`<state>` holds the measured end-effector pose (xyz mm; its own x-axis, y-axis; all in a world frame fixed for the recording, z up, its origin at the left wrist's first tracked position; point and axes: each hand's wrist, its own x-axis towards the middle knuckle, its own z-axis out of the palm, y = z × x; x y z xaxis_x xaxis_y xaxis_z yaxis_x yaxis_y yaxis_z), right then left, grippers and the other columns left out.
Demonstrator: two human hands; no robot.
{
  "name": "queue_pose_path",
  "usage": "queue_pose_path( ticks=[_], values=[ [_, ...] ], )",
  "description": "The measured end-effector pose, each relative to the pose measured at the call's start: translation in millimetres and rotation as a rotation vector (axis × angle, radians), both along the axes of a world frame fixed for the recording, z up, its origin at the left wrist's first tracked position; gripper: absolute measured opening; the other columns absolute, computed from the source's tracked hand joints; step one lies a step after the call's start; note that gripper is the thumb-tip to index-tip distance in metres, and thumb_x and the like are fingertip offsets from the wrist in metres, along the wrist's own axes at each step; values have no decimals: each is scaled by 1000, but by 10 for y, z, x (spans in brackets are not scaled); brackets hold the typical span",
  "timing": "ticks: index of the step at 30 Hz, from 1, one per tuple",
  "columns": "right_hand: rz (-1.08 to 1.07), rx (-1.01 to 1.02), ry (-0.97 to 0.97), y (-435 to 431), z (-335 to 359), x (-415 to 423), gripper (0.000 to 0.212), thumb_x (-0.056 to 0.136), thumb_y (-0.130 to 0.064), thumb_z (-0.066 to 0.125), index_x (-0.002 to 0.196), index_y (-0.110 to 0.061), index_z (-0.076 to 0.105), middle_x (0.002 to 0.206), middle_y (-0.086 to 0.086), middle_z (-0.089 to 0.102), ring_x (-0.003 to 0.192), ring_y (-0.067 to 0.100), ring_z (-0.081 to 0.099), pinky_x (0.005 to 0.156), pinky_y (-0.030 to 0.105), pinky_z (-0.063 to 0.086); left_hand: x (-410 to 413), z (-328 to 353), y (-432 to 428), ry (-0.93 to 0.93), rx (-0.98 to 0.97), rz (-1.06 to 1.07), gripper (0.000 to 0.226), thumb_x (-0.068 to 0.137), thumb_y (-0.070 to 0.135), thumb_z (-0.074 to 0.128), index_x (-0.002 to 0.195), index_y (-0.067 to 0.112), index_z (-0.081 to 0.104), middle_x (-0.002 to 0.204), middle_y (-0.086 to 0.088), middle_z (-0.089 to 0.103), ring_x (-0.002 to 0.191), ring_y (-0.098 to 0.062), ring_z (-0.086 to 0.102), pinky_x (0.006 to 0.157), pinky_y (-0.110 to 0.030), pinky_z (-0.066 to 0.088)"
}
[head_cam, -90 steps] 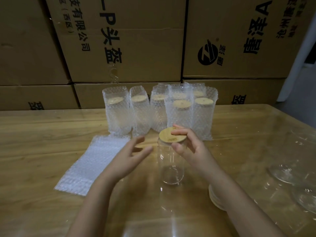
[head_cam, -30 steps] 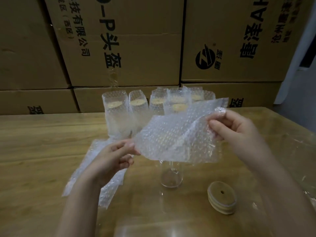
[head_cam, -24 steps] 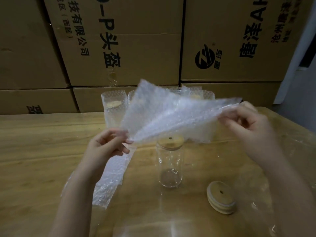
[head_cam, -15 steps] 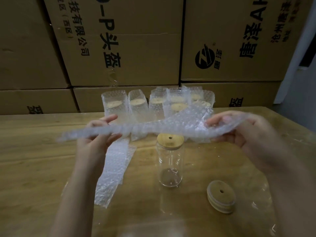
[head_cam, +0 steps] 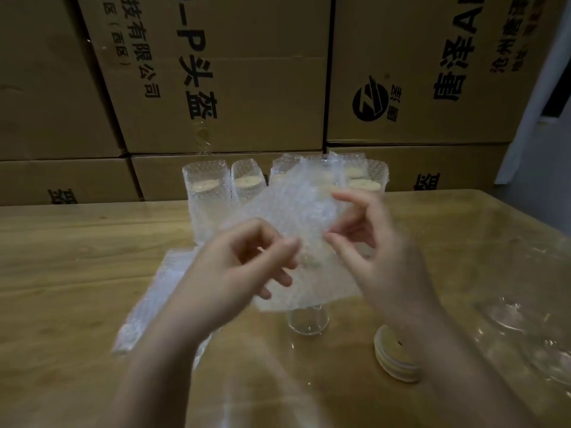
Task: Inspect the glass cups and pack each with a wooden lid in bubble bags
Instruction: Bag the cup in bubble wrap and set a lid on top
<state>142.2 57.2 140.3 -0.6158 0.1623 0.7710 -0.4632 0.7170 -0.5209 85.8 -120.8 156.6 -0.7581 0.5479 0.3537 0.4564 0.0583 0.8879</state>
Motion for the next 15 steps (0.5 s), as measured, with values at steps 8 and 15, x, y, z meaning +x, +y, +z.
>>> queue_pose_path(
  ticks=[8, 15],
  values=[
    [122, 139, 100, -134, -99, -31, 43, 85, -9, 66, 123, -22, 51, 82, -6, 51, 77, 11, 54, 77, 20, 48, 175, -40, 285, 85, 15, 247, 24, 83, 42, 60, 72, 21, 63, 73, 6, 70, 70, -10, 70, 68, -45, 58],
    [431, -317, -203, -35, -17, 5, 39, 85, -19, 66, 120, -34, 56, 85, -6, 60, 86, 10, 63, 80, 26, 53, 67, -25, 159, 91, 55, 158, 33, 69, 51, 60, 74, 19, 68, 73, 8, 72, 70, -4, 69, 59, -17, 54]
  ],
)
